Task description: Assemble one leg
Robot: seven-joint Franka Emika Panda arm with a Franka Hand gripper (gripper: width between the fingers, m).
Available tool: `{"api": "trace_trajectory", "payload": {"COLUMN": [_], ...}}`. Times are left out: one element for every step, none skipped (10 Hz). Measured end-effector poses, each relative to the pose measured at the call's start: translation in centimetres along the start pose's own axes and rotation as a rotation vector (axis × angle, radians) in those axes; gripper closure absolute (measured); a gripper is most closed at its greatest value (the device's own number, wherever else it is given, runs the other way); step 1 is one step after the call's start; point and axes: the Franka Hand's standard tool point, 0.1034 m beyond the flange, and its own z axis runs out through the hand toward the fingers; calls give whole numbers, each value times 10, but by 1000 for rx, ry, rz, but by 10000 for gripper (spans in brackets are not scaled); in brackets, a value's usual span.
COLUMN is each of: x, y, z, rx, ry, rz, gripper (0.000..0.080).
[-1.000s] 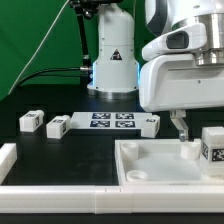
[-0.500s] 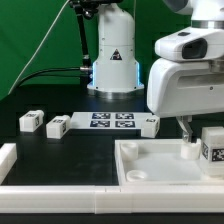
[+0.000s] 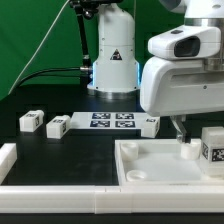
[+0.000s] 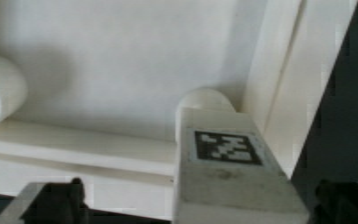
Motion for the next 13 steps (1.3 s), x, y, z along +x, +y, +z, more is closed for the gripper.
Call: {"api": "trace_trajectory", "payload": {"x": [0, 0, 0, 0, 0, 0, 0, 0, -1, -1, 0, 0, 1], "y": [0, 0, 0, -1, -1, -1, -3, -6, -9, -11, -11, -12, -14], "z": [0, 0, 0, 0, 0, 0, 0, 1, 1, 1, 2, 2, 2], "rx": [0, 0, 1, 1, 1, 3, 8, 11, 14, 22, 28, 38, 40], "ry": [0, 0, 1, 0, 0, 0, 5, 20, 18, 16, 15, 13, 13], "rz": [0, 0, 21, 40, 37, 89, 220, 399, 546, 663, 763, 896, 997], "gripper": [271, 417, 505, 505, 505, 505, 506, 506, 506, 506, 506, 506, 506]}}
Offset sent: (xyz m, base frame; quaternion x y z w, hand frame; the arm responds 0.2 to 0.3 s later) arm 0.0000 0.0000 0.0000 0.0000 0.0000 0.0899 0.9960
